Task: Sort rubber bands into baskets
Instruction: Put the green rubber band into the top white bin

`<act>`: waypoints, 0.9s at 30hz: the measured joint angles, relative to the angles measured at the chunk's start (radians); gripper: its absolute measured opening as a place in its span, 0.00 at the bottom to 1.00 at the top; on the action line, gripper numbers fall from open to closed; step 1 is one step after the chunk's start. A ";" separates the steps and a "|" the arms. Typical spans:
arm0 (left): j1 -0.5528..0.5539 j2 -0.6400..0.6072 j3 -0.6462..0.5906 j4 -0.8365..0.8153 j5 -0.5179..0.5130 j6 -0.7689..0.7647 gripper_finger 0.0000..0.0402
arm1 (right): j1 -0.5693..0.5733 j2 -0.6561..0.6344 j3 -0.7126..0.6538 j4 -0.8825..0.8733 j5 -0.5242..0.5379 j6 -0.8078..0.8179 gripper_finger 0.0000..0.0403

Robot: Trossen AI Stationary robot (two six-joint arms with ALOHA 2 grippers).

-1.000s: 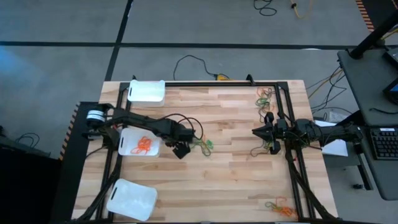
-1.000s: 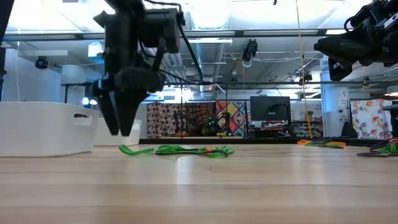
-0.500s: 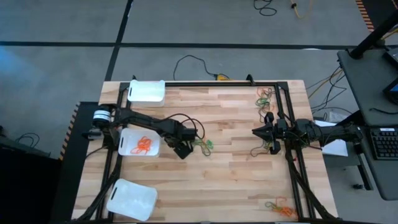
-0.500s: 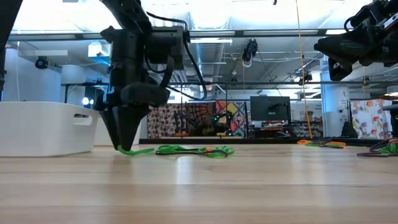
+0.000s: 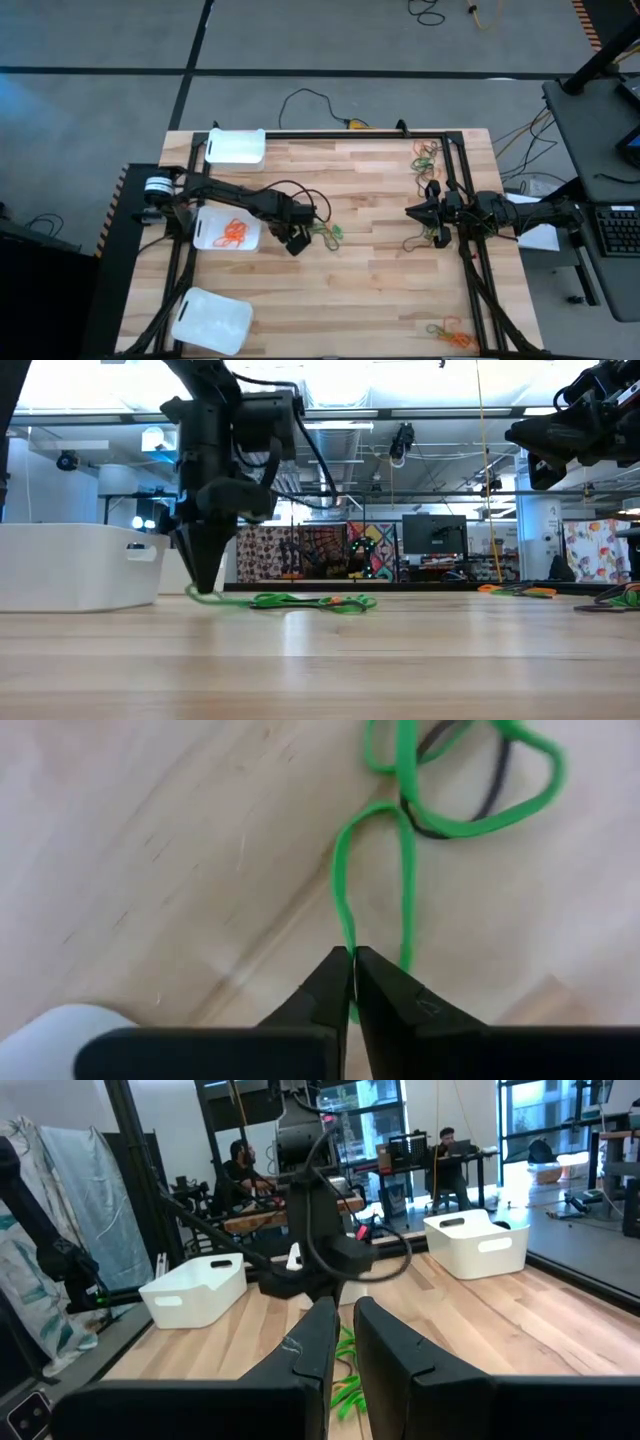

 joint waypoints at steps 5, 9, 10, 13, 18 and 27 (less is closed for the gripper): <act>0.014 -0.071 0.020 -0.041 -0.002 0.000 0.00 | 0.000 0.000 0.000 0.000 0.000 0.000 0.08; 0.032 -0.134 0.069 -0.149 -0.036 0.001 0.00 | 0.000 0.000 0.000 0.000 0.000 0.000 0.08; 0.039 -0.151 0.087 -0.174 -0.048 0.002 0.00 | 0.000 0.000 0.000 0.000 0.000 0.000 0.08; 0.074 -0.192 0.151 -0.253 -0.092 0.021 0.00 | 0.000 0.000 0.000 0.000 0.000 0.000 0.08; 0.182 -0.225 0.264 -0.420 -0.187 0.036 0.00 | 0.000 0.000 0.000 0.000 0.000 0.000 0.08; 0.512 -0.205 0.368 -0.599 -0.323 0.215 0.00 | 0.000 0.000 0.000 0.000 0.000 0.000 0.08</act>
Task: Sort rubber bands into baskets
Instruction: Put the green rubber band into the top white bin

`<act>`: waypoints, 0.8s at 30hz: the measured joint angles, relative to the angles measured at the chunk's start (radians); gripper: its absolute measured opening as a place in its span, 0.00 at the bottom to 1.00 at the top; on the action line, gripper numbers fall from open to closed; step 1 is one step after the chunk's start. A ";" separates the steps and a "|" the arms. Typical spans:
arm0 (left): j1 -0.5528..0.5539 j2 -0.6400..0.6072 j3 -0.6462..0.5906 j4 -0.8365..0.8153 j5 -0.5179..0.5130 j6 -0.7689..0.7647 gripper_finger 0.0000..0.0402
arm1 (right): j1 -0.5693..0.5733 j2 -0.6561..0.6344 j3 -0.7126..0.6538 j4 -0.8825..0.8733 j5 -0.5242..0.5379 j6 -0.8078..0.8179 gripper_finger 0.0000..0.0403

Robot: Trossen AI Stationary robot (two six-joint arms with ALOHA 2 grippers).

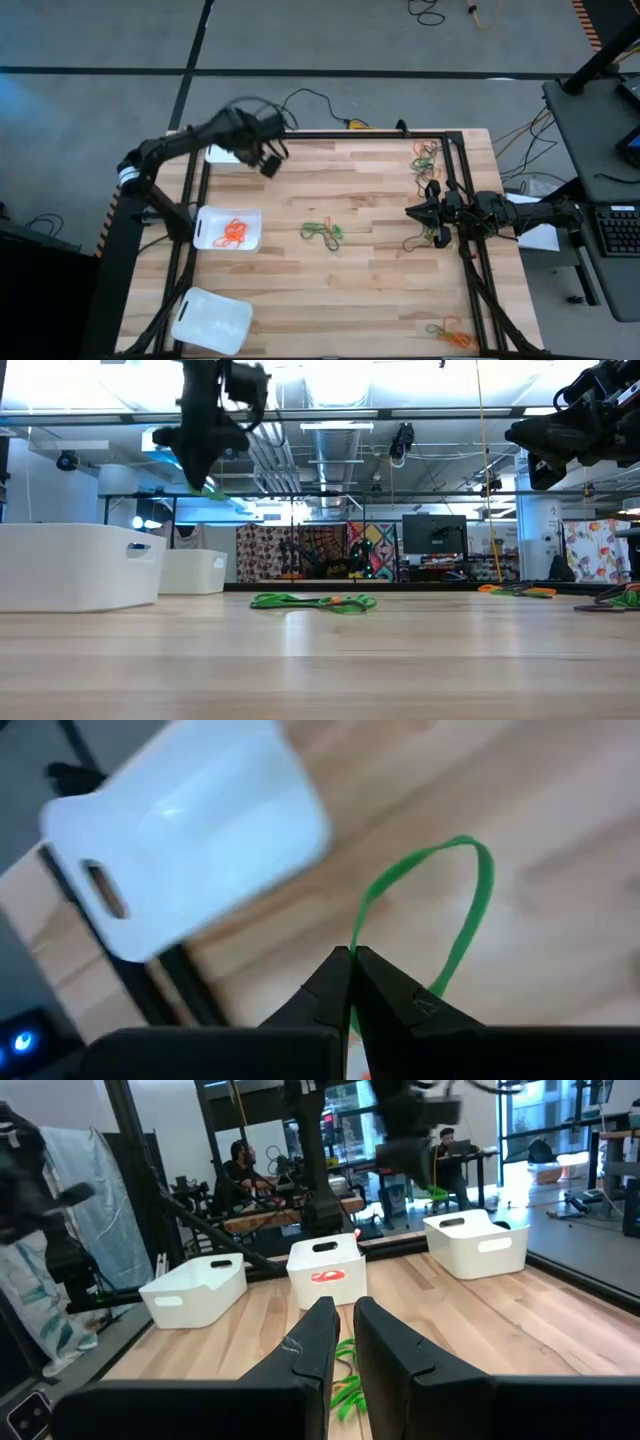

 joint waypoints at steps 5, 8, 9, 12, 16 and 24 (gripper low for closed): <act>0.240 0.045 -0.005 0.006 -0.004 0.123 0.00 | 0.000 0.000 0.000 0.000 0.000 0.000 0.08; 0.347 0.084 -0.015 0.036 -0.006 0.170 0.00 | 0.000 0.000 0.000 0.000 0.000 0.000 0.08; 0.371 0.098 -0.020 0.043 -0.005 0.192 0.00 | 0.000 0.000 0.000 0.000 0.000 0.000 0.08; 0.418 0.138 -0.037 0.067 -0.004 0.275 0.00 | 0.000 0.000 0.000 0.000 0.000 0.000 0.08; 0.460 0.190 -0.053 0.091 -0.003 0.315 0.00 | 0.000 0.000 0.000 0.000 0.000 0.000 0.08; 0.478 0.279 -0.056 0.114 -0.003 0.377 0.00 | 0.000 0.000 0.000 0.000 0.000 0.000 0.08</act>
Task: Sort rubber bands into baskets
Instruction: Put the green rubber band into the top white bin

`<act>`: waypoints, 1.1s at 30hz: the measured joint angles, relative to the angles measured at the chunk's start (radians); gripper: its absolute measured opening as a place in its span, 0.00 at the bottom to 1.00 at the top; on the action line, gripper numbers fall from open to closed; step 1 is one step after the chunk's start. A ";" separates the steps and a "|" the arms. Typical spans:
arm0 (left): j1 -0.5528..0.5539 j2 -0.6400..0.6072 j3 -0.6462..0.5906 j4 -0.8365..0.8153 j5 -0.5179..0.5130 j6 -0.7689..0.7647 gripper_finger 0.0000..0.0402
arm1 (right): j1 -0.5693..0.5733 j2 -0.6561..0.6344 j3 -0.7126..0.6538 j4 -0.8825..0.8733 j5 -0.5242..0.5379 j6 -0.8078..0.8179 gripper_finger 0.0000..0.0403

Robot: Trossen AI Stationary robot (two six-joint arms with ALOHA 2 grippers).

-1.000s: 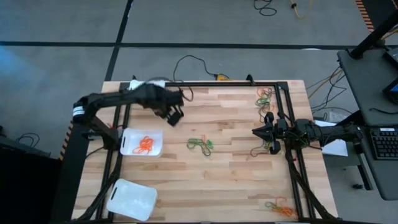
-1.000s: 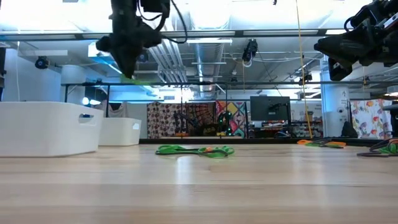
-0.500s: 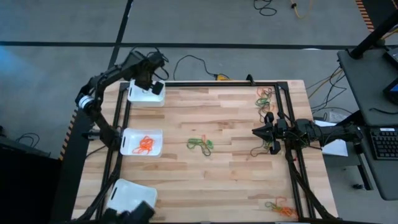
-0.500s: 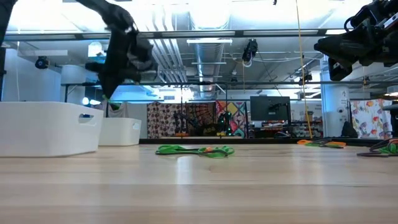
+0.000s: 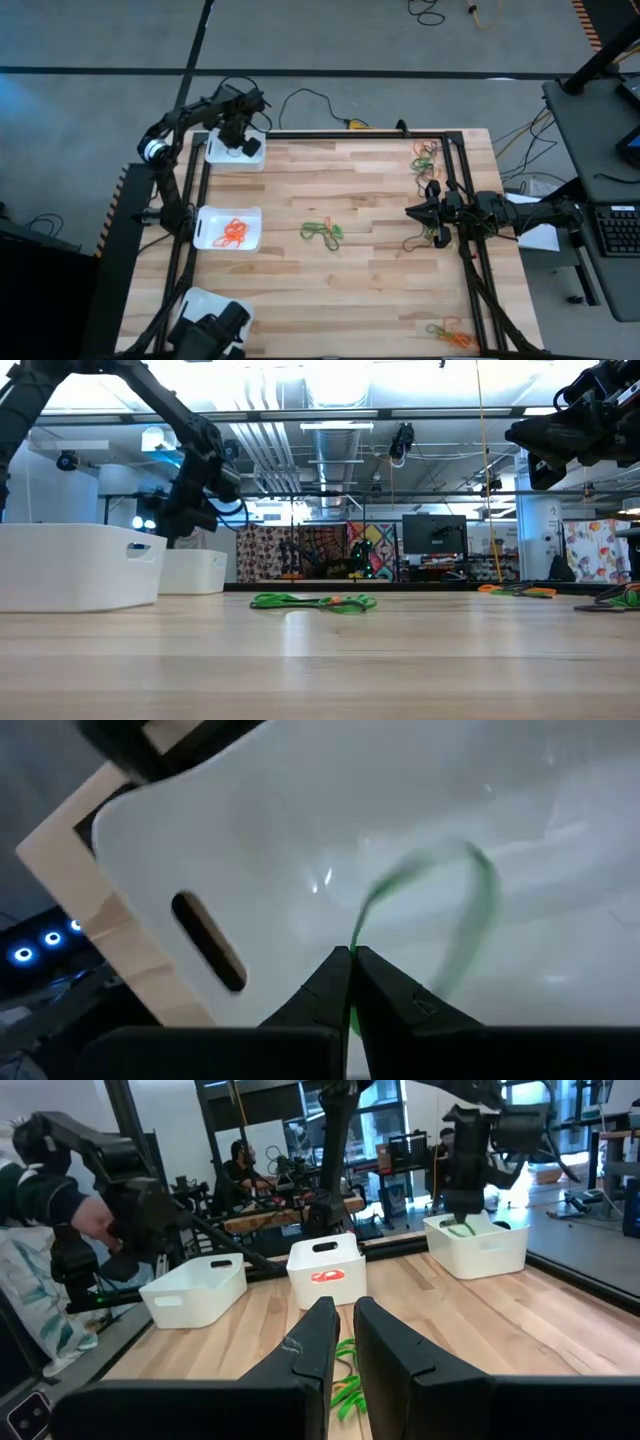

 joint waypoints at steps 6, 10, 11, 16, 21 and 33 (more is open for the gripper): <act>0.000 0.043 0.000 0.034 0.000 0.003 0.00 | 0.000 0.000 0.000 0.000 0.000 0.000 0.08; 0.000 0.071 0.000 0.030 0.000 0.003 0.00 | 0.000 0.000 0.000 0.000 0.000 0.000 0.08; 0.000 0.076 0.000 0.029 0.001 0.002 0.00 | 0.000 0.000 0.000 0.000 0.000 0.000 0.08; 0.000 0.099 0.000 0.017 0.025 0.003 0.00 | 0.000 0.000 0.000 0.000 0.000 0.000 0.08; 0.000 0.110 0.000 0.016 0.028 0.013 0.00 | 0.000 0.000 0.000 0.000 0.000 0.000 0.08; 0.000 0.081 0.002 0.004 -0.020 0.059 0.19 | 0.000 0.000 0.000 0.000 0.000 0.000 0.08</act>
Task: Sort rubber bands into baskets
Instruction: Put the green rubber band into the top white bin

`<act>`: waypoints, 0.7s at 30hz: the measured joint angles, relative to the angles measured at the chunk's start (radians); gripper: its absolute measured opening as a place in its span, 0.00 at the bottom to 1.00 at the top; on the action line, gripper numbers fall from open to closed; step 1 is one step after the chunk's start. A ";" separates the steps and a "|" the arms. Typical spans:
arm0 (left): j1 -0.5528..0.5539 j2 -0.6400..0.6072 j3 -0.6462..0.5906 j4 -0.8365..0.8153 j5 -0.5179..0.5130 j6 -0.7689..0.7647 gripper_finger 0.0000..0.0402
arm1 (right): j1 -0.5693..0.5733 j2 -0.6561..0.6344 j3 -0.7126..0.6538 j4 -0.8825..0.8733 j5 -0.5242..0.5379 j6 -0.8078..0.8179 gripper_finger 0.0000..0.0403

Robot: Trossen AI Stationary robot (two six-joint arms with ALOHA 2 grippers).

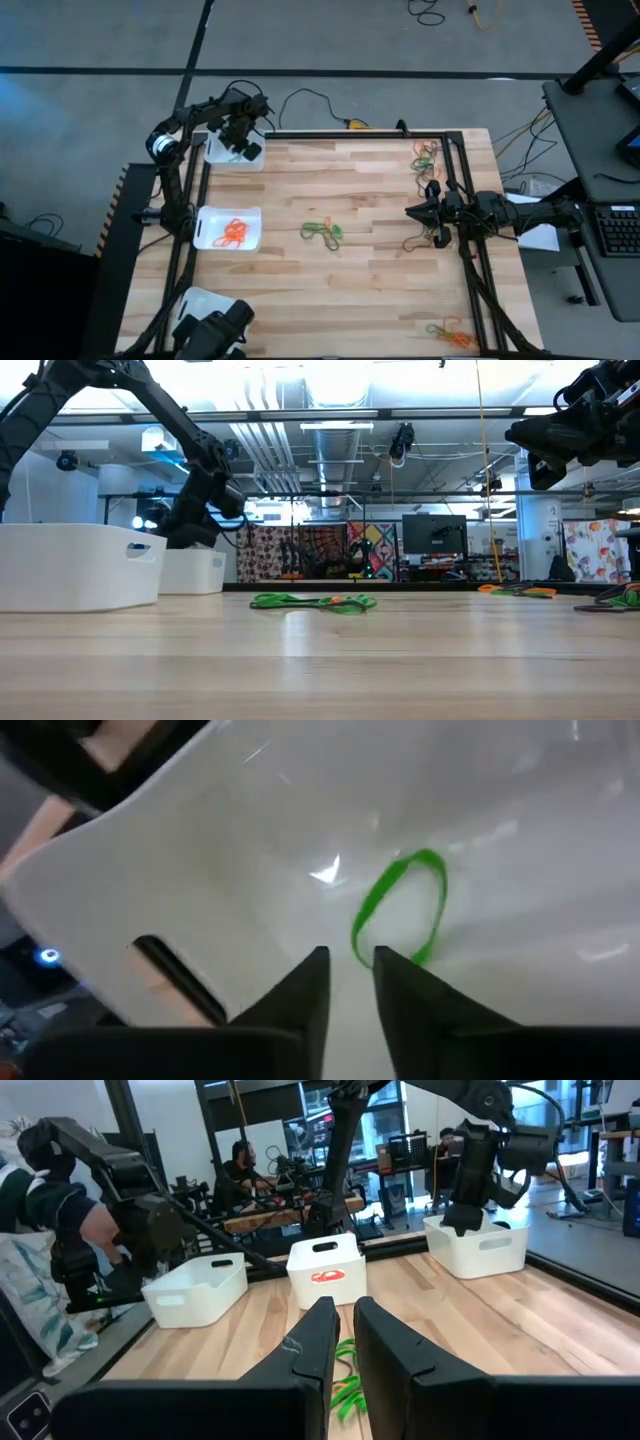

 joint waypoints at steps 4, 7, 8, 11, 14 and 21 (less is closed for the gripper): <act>-0.001 -0.064 0.000 -0.022 0.000 0.008 0.31 | 0.000 0.000 0.000 0.000 0.000 0.000 0.08; -0.011 -0.142 0.000 -0.027 0.051 0.020 0.38 | 0.000 0.000 0.000 0.000 0.000 0.000 0.08; -0.018 -0.170 0.000 -0.027 0.095 0.025 0.40 | 0.000 0.000 0.000 0.000 0.000 0.000 0.08; -0.052 -0.264 0.000 0.001 0.274 0.028 0.44 | 0.000 0.000 0.000 0.000 0.000 0.000 0.08; -0.123 -0.356 0.000 0.058 0.378 -0.002 0.45 | 0.000 0.000 0.000 0.000 0.000 0.000 0.08; -0.426 -0.513 0.000 0.242 0.392 -0.135 0.45 | 0.000 0.000 0.000 0.000 0.000 0.000 0.08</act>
